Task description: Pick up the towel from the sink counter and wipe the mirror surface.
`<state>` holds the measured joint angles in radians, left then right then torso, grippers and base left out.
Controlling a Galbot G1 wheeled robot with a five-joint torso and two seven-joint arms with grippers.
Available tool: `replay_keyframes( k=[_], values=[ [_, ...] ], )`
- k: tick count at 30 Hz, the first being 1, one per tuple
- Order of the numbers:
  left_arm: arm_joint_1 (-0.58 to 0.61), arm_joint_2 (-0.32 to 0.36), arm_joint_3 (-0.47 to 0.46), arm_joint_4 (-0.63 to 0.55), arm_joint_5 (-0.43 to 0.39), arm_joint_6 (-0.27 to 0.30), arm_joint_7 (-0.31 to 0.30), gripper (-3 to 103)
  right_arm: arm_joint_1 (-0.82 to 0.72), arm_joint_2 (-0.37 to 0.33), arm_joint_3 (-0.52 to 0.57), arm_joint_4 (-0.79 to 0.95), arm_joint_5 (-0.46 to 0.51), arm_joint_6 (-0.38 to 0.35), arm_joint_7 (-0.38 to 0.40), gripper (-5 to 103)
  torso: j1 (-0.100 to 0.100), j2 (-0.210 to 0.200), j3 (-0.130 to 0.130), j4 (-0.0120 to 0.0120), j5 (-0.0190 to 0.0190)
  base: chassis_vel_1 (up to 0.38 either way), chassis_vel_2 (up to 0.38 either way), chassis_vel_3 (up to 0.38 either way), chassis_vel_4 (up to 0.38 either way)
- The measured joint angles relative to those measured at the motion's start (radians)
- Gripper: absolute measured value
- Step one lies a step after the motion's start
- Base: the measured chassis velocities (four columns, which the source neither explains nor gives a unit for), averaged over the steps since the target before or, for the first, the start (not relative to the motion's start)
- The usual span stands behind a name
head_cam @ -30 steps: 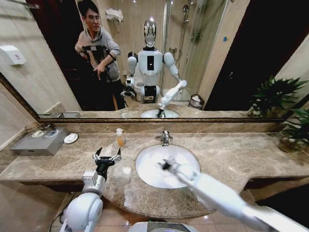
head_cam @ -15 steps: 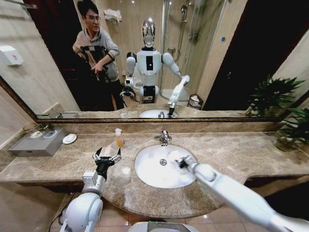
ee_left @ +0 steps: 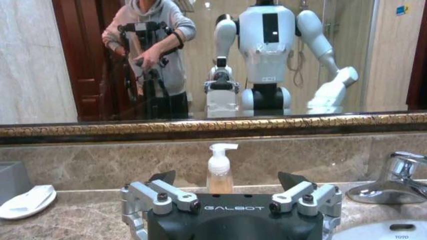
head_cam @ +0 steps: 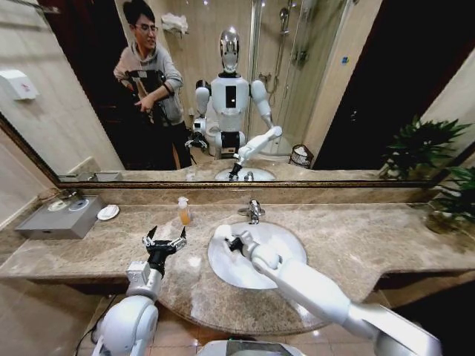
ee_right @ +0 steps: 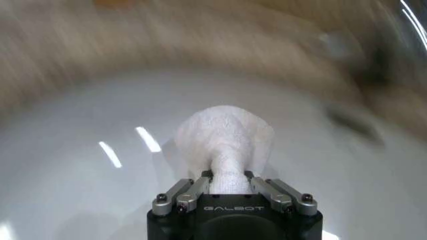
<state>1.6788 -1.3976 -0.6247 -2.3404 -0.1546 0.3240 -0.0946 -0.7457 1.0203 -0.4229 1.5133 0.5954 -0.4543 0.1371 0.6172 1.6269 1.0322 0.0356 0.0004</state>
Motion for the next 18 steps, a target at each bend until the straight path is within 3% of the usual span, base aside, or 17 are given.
replay_keyframes(
  k=[2, 4, 6, 9, 12, 13, 18],
  values=[
    [0.0, 0.0, 0.0, 0.0, 0.0, 0.0, 0.0, 100, -0.079, -0.078, 0.071, -0.006, -0.025, 0.011, -0.026, 18, 0.0, 0.0, 0.0, -0.0001, -0.0001, 0.0, 0.0, 0.0, 0.0],
    [0.0, 0.0, 0.0, 0.0, 0.0, 0.0, 0.0, 100, -0.108, -0.107, 0.103, -0.005, -0.038, 0.019, -0.038, 18, 0.0, 0.0, 0.0, -0.0003, 0.0002, 0.0, 0.0, 0.0, 0.0],
    [0.0, 0.0, 0.0, 0.0, 0.0, 0.0, 0.0, 100, -0.15, -0.16, 0.17, -0.015, -0.115, 0.067, -0.075, 18, 0.0, 0.0, -0.001, 0.0013, 0.0002, 0.0, 0.0, 0.0, 0.0],
    [0.0, 0.0, 0.0, 0.0, 0.0, 0.0, 0.0, 100, -0.181, -0.182, 0.24, -0.004, -0.157, 0.105, -0.092, 18, 0.0, 0.0, 0.0, 0.0012, 0.0005, 0.0, 0.0, 0.0, 0.0],
    [0.0, 0.0, 0.0, 0.0, 0.0, 0.0, 0.0, 100, -0.199, -0.192, 0.3, 0.082, -0.114, 0.12, -0.082, 18, 0.0, 0.0, 0.0, -0.0009, -0.0004, 0.0, 0.0, 0.0, 0.0],
    [0.0, 0.0, 0.0, 0.0, 0.0, 0.0, 0.0, 100, -0.21, -0.195, 0.328, 0.156, -0.078, 0.126, -0.065, 18, 0.0, 0.0, 0.0, 0.0008, 0.0001, 0.0, 0.0, 0.0, 0.0],
    [0.0, 0.0, 0.0, 0.0, 0.0, 0.0, 0.0, 100, -0.251, -0.212, 0.376, 0.322, -0.032, 0.116, -0.021, 18, 0.0, 0.0, 0.0, 0.0012, -0.0004, 0.0, 0.0, 0.0, 0.0]
  ],
)
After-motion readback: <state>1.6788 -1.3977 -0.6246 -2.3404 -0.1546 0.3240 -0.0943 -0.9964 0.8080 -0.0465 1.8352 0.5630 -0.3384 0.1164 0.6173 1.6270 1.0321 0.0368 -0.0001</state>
